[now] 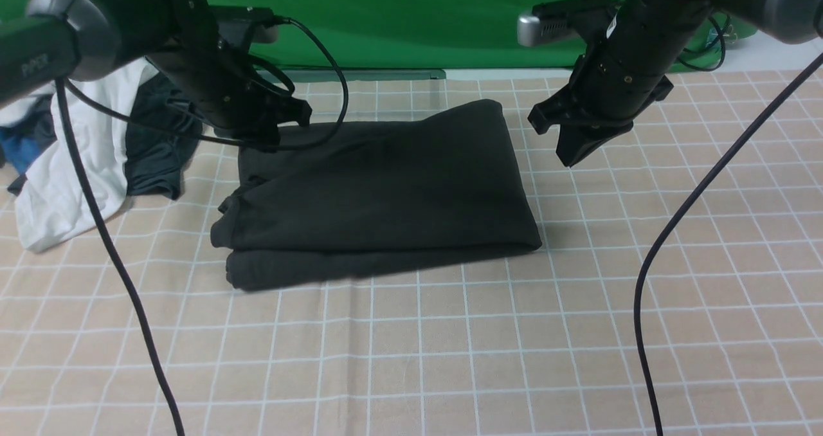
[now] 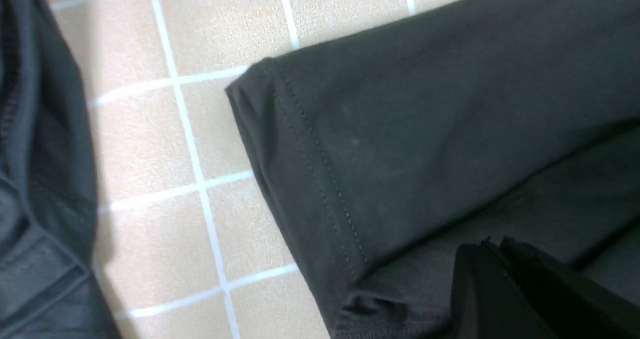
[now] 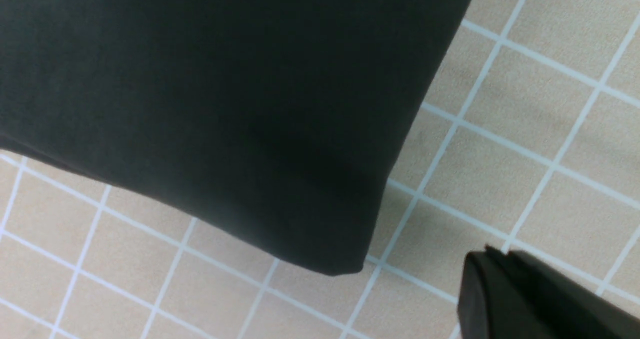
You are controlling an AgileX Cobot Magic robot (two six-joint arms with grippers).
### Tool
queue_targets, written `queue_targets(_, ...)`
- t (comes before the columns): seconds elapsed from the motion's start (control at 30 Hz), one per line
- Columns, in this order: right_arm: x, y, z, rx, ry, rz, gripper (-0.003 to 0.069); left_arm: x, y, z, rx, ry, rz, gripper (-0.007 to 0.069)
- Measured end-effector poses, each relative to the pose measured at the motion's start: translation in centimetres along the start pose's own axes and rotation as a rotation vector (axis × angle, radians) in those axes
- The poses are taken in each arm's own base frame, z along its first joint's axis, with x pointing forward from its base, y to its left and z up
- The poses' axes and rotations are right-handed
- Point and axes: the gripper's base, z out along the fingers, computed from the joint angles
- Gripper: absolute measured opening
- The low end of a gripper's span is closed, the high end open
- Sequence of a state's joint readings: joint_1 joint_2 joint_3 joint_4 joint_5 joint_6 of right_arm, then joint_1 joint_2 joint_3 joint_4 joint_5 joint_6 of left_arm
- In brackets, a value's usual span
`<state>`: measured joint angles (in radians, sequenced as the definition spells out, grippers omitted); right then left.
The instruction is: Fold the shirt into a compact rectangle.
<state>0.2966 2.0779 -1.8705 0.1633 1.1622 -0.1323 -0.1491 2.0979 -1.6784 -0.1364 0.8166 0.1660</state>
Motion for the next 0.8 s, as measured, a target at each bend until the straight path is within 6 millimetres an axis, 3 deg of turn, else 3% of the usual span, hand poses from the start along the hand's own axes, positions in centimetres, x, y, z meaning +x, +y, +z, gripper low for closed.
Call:
queue_targets(0.17, 0.0, 0.0, 0.0, 0.000, 0.000, -0.001, 0.0071, 0.2, 0.0, 0.1, 0.005, 0.025, 0.000, 0.0028)
queue_targets(0.3, 0.0, 0.0, 0.0, 0.000, 0.000, -0.001, 0.0071, 0.4, -0.2, 0.1, 0.024, 0.046, 0.054, 0.0120)
queue_targets(0.47, -0.1, 0.0, 0.0, -0.001, -0.007, 0.000, 0.0071, 0.5, -0.7, 0.2, 0.080, 0.049, 0.135, 0.0342)
queue_targets(0.6, -0.1, 0.1, 0.0, -0.003, -0.010, 0.001, 0.0071, 0.8, -0.5, 1.7, 0.084, 0.068, 0.148, 0.0491)
queue_targets(0.73, -0.1, 0.1, 0.0, -0.004, -0.011, 0.001, 0.0071, 1.3, -0.5, 3.1, 0.091, 0.100, 0.152, 0.0517)
queue_targets(0.8, -0.1, 0.1, 0.0, -0.004, -0.011, 0.001, 0.0071, 1.5, -0.6, 3.3, 0.108, 0.121, 0.177, 0.0456)
